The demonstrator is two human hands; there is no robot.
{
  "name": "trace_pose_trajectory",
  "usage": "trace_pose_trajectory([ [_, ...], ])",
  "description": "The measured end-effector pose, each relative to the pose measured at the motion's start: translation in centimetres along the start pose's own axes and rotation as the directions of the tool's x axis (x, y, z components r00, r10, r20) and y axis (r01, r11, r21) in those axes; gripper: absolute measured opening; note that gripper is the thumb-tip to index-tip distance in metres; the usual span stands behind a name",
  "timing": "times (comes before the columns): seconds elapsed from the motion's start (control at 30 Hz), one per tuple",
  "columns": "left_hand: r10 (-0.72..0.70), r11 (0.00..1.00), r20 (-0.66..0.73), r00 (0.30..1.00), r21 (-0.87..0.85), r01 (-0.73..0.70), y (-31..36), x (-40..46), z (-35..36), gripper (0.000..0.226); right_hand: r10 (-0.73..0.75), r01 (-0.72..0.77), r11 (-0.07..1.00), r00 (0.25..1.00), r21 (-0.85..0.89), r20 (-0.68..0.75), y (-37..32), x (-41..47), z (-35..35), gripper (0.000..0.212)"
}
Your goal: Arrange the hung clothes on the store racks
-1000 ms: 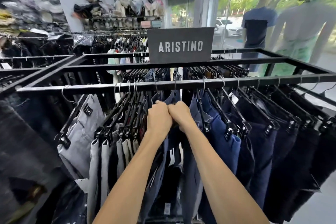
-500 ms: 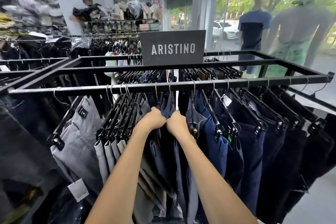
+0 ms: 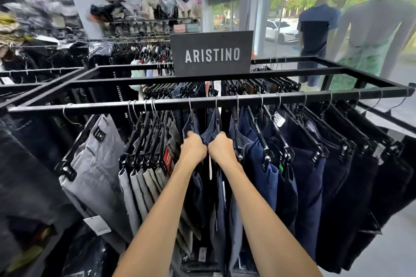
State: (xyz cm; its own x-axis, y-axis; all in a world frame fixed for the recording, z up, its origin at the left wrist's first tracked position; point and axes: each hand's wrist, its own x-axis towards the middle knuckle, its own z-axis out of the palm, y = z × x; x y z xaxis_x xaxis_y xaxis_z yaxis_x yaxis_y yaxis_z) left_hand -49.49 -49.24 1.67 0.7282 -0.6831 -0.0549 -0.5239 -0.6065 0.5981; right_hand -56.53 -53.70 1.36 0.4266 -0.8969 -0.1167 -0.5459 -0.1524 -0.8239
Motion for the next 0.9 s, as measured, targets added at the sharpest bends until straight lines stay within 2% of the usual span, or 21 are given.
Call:
trace_pose_trajectory([
  [0.2, -0.028, 0.999, -0.016, 0.999, 0.015, 0.028, -0.8, 0.6, 0.6, 0.055, 0.012, -0.010, 0.998, 1.000, -0.061, 0.027, 0.6, 0.4, 0.1, 0.052],
  [0.37, 0.001, 1.000, -0.016, 1.000, 0.020, -0.001, -0.9, 0.5, 1.0, 0.062, -0.020, 0.021, 0.996, 1.000, -0.083, 0.013, 0.7, 0.5, 0.5, 0.051],
  [0.67, 0.023, 1.000, -0.043, 0.999, 0.022, -0.022, -1.3, 0.9, 1.2, 0.051, -0.053, 0.053, 0.999, 0.998, 0.006, 0.016, -0.2, 0.3, 1.1, 0.054],
  [0.9, 0.002, 1.000, -0.031, 1.000, -0.017, -0.002, -1.0, 0.7, 1.4, 0.050, -0.043, 0.044, 0.999, 0.999, -0.017, 0.025, 0.2, 0.1, 1.0, 0.054],
])
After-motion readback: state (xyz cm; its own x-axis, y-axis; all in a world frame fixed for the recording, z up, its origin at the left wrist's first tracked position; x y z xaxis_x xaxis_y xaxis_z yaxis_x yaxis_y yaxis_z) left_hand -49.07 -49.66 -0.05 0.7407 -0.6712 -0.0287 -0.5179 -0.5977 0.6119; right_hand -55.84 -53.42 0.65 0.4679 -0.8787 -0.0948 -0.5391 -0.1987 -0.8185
